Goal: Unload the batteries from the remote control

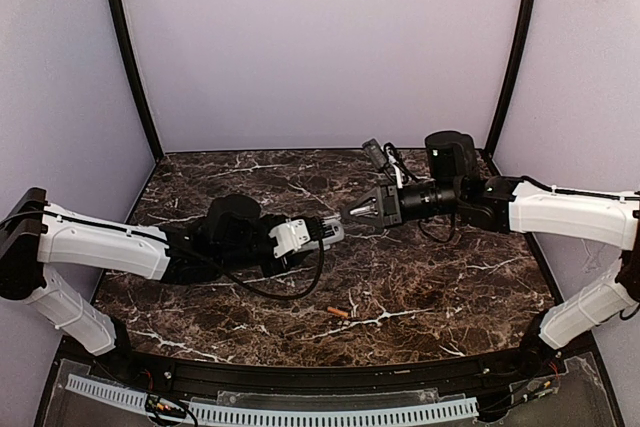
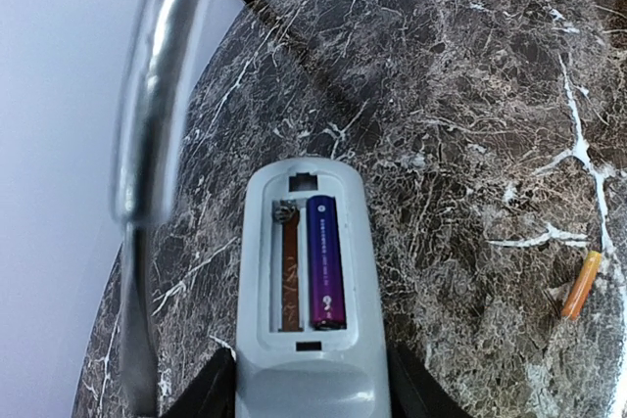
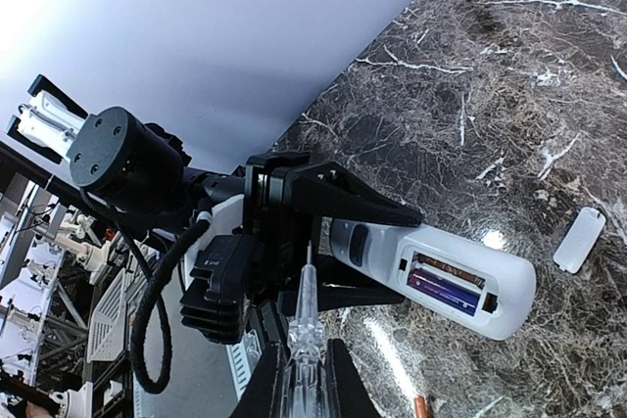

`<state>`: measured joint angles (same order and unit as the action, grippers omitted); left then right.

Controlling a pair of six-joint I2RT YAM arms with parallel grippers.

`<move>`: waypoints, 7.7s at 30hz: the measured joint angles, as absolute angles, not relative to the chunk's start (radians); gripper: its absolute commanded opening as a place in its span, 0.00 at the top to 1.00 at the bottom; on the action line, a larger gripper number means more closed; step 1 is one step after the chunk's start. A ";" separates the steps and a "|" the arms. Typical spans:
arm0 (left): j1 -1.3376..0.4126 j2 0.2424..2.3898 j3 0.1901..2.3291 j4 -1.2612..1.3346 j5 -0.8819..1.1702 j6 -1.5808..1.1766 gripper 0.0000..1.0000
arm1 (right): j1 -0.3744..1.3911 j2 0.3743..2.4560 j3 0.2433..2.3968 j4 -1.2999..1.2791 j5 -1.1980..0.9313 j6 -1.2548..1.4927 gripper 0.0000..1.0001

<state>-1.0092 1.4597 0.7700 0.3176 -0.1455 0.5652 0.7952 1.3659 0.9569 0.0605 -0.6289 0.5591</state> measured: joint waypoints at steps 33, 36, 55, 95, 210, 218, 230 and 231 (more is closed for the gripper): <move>-1.009 1.459 0.770 0.320 -0.138 0.577 1.00 | 0.795 1.362 0.958 -0.028 -0.541 0.509 1.00; -1.009 1.459 0.770 0.320 -0.136 0.579 1.00 | 0.795 1.355 0.963 -0.054 -0.527 0.498 1.00; -1.009 1.459 0.770 0.329 -0.129 0.618 1.00 | 0.769 1.337 1.002 -0.163 -0.453 0.379 1.00; -0.803 1.301 0.637 0.366 0.125 0.555 1.00 | 0.712 1.270 1.022 -0.245 -0.349 0.078 1.00; -0.813 1.229 0.511 0.425 0.227 1.015 1.00 | 0.890 1.722 1.494 -0.566 -0.522 0.012 1.00; -0.817 1.229 0.508 0.408 0.229 1.018 1.00 | 0.900 1.738 1.495 -0.567 -0.521 0.012 1.00; -0.818 1.229 0.502 0.382 0.224 1.034 1.00 | 0.909 1.766 1.496 -0.567 -0.522 -0.015 1.00; -0.818 1.229 0.501 0.376 0.223 1.037 1.00 | 0.910 1.770 1.496 -0.567 -0.523 -0.018 1.00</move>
<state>-0.8177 1.2289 0.5014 0.3756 0.2234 1.0367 0.9100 1.7699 1.4963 -0.5674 -0.5228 -0.0177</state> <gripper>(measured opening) 0.480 0.099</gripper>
